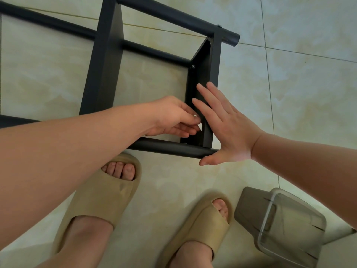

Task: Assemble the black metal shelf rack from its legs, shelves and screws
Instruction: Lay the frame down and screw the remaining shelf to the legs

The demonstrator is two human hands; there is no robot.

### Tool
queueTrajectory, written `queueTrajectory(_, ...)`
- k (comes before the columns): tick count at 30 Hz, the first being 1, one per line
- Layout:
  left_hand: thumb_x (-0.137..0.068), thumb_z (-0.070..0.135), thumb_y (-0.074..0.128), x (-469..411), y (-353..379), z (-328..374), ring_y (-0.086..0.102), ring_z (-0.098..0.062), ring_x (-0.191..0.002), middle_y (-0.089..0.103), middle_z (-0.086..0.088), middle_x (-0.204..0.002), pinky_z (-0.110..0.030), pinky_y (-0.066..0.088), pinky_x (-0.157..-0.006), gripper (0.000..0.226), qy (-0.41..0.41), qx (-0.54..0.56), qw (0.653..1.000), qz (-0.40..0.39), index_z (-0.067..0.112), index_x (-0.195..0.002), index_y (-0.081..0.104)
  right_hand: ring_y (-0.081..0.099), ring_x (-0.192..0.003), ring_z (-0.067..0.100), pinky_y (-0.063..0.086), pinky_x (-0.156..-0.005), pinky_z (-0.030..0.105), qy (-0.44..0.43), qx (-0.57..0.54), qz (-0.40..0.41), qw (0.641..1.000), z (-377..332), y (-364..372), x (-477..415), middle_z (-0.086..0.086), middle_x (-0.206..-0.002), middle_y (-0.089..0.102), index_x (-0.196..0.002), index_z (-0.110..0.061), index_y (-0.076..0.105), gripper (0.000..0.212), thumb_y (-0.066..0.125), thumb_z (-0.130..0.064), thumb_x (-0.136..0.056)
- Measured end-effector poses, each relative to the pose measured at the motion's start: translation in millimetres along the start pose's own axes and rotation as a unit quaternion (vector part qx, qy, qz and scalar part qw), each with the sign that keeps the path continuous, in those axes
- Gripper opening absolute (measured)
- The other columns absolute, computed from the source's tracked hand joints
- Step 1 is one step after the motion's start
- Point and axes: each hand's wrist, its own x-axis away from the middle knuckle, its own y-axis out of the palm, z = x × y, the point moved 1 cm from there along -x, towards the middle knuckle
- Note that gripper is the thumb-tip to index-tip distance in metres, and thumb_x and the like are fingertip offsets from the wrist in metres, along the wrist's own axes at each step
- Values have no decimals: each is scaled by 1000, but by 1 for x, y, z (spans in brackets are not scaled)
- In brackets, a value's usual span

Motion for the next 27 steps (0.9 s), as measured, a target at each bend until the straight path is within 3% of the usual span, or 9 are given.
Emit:
queueTrajectory(13,-94,14,68,2,2,5,74,-14,-74,77,-6,-80,-24,58,-65,5,3,-18,1000,1,10,-94,70,-10,-155,36,8,-126,48,1,2,0,1000,-1,0,0,21,-167,-1,-157,2,18,134,49,-94,-68)
queueTrajectory(20,-93,15,69,4,4,6,74,-12,-72,77,-4,-78,-23,60,-67,4,25,-94,995,6,11,-92,69,-10,-155,36,9,-126,49,3,8,-3,1000,-1,0,0,21,-167,0,-157,2,18,135,48,-94,-68)
queueTrajectory(27,-93,14,68,6,5,8,74,-14,-72,77,-7,-79,-24,57,-62,4,-14,-12,1000,5,10,-93,69,-10,-155,36,8,-126,49,3,2,-4,1000,-1,-1,0,21,-167,-1,-157,2,18,135,48,-94,-68)
